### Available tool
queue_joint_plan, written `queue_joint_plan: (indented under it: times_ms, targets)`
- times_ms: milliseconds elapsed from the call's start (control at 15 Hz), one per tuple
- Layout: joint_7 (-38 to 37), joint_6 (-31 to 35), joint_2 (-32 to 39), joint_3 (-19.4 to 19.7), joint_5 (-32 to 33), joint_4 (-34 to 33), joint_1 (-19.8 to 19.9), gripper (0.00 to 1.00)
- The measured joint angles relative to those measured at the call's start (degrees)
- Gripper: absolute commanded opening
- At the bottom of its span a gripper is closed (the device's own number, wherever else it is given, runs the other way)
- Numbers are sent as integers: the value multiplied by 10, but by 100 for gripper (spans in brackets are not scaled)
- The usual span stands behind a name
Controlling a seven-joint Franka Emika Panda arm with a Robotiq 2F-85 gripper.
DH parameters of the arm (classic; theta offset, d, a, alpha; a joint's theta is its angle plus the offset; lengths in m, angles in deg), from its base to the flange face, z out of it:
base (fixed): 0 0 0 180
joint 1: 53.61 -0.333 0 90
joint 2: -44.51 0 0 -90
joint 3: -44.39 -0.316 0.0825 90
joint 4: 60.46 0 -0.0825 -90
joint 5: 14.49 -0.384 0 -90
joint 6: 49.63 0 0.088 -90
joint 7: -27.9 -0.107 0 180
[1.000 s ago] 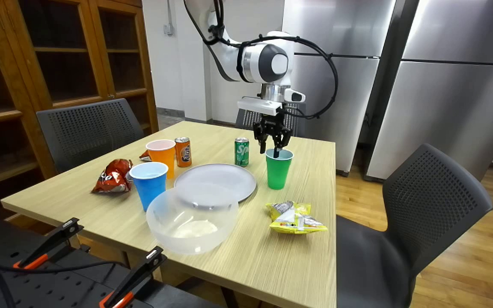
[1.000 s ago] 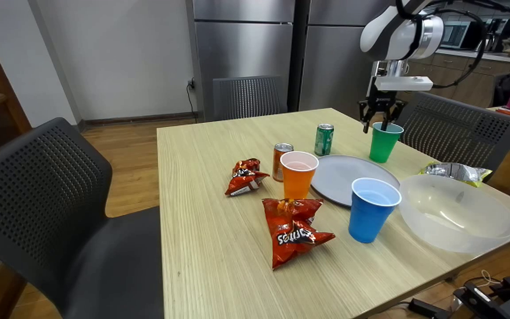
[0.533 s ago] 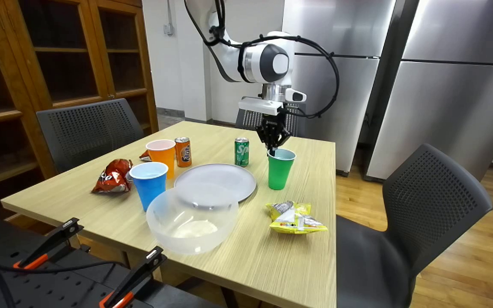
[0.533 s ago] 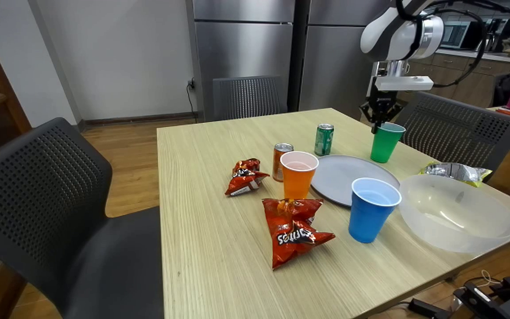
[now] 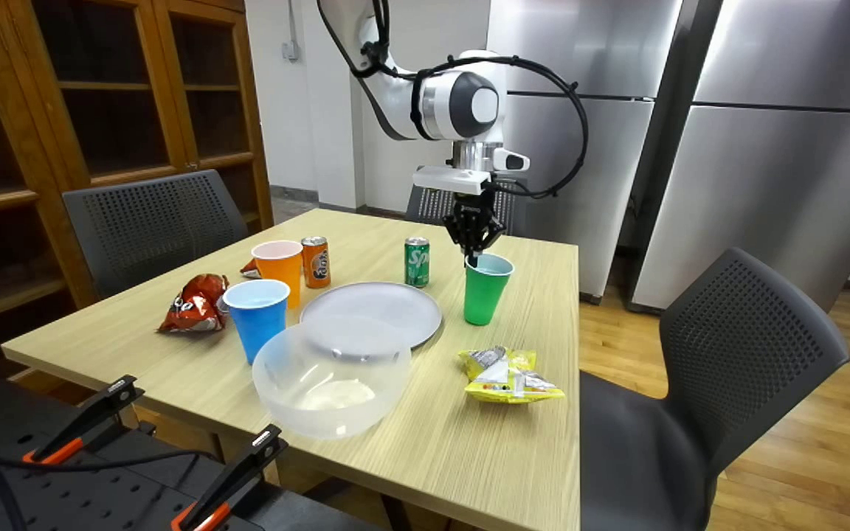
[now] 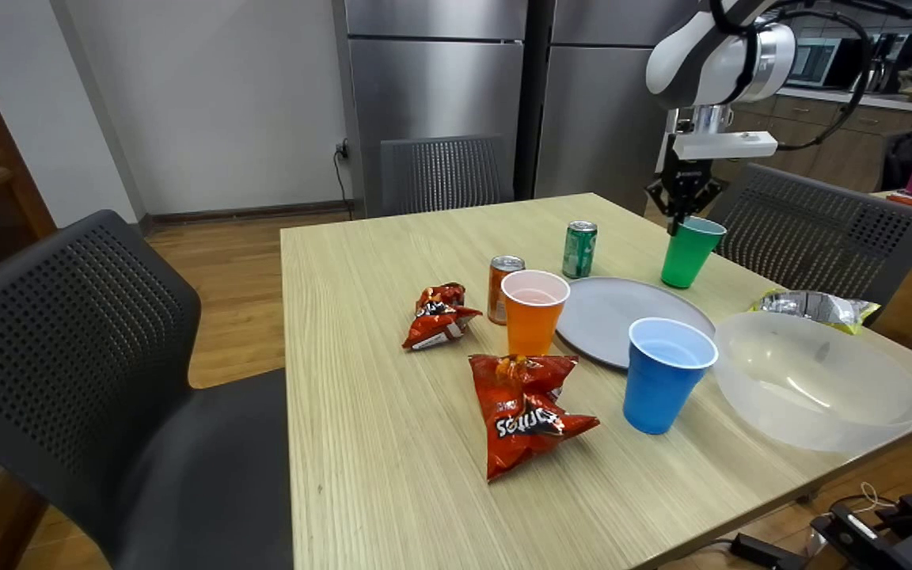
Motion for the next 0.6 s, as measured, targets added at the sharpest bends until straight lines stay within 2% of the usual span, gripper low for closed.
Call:
queue_joint_plan:
  times_ms: [600]
  targets:
    - [0,15,-54,-2,16,56,-9,1]
